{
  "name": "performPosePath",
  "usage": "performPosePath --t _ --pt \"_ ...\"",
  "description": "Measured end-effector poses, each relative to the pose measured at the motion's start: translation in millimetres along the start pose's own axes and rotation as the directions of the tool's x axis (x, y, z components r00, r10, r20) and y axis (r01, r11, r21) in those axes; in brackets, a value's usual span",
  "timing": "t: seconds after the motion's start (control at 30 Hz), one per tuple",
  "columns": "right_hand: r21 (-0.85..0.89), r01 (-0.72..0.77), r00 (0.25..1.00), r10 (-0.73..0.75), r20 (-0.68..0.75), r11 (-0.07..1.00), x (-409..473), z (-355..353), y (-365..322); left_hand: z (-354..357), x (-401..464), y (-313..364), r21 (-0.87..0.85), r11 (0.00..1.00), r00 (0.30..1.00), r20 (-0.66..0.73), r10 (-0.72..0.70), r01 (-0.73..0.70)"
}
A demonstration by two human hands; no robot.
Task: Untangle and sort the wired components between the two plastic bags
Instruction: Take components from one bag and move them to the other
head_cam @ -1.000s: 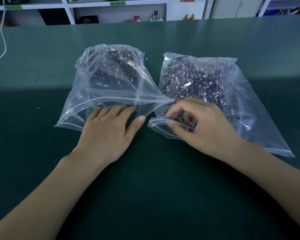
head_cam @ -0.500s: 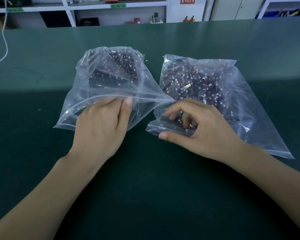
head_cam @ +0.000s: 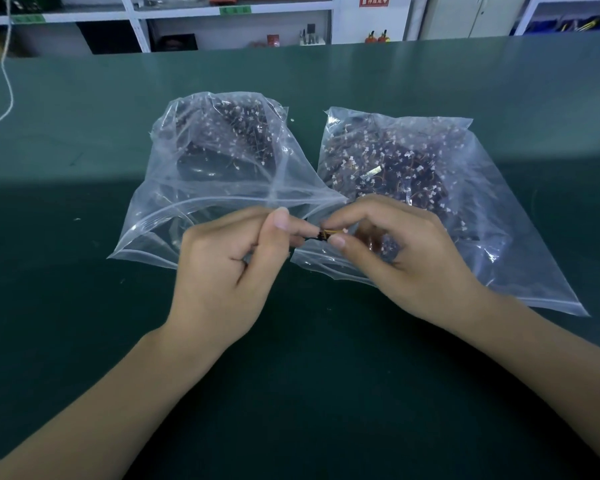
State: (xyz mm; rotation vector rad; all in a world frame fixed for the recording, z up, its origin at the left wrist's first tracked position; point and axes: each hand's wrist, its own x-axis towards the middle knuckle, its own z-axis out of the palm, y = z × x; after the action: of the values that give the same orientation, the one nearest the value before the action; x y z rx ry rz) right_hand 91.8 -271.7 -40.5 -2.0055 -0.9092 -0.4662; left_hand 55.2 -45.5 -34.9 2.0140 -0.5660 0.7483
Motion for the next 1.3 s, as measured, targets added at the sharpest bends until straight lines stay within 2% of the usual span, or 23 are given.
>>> performPosePath --t 0.1,0.23,0.43,0.57,0.83,1.0,1.17,1.3 --pt "0.003 -0.006 1.000 0.006 -0.024 1.000 1 -3 3 4 -1 1 -0.036 0.999 1.000 0.023 -0.020 0.020" --pt "0.022 -0.039 0.999 0.040 -0.028 0.999 0 -3 4 5 2 1 0.031 1.000 1.000 0.024 0.005 -0.006" --pt "0.021 -0.021 0.999 0.022 -0.034 1.000 2 -2 1 7 1 -4 0.031 0.990 0.988 0.067 -0.141 0.139" --pt "0.017 -0.005 0.999 0.006 -0.047 1.000 3 -3 -3 8 1 -9 0.103 0.990 0.983 0.150 -0.110 0.095" --pt "0.056 -0.026 0.998 0.030 -0.054 0.998 3 -1 -9 8 1 -6 0.054 0.996 0.979 0.183 -0.086 0.077" --pt "0.058 -0.028 0.998 0.031 -0.047 0.998 2 1 -7 9 1 -5 0.028 0.996 0.981 0.172 -0.088 0.084" --pt "0.116 -0.039 0.999 0.040 -0.001 0.992 -1 4 -7 7 2 -4 0.025 0.997 0.992 0.098 -0.078 0.076" --pt "0.152 -0.075 0.997 0.074 0.009 0.986 0 3 -8 8 3 -1 0.016 0.997 0.991 0.106 -0.077 0.076"
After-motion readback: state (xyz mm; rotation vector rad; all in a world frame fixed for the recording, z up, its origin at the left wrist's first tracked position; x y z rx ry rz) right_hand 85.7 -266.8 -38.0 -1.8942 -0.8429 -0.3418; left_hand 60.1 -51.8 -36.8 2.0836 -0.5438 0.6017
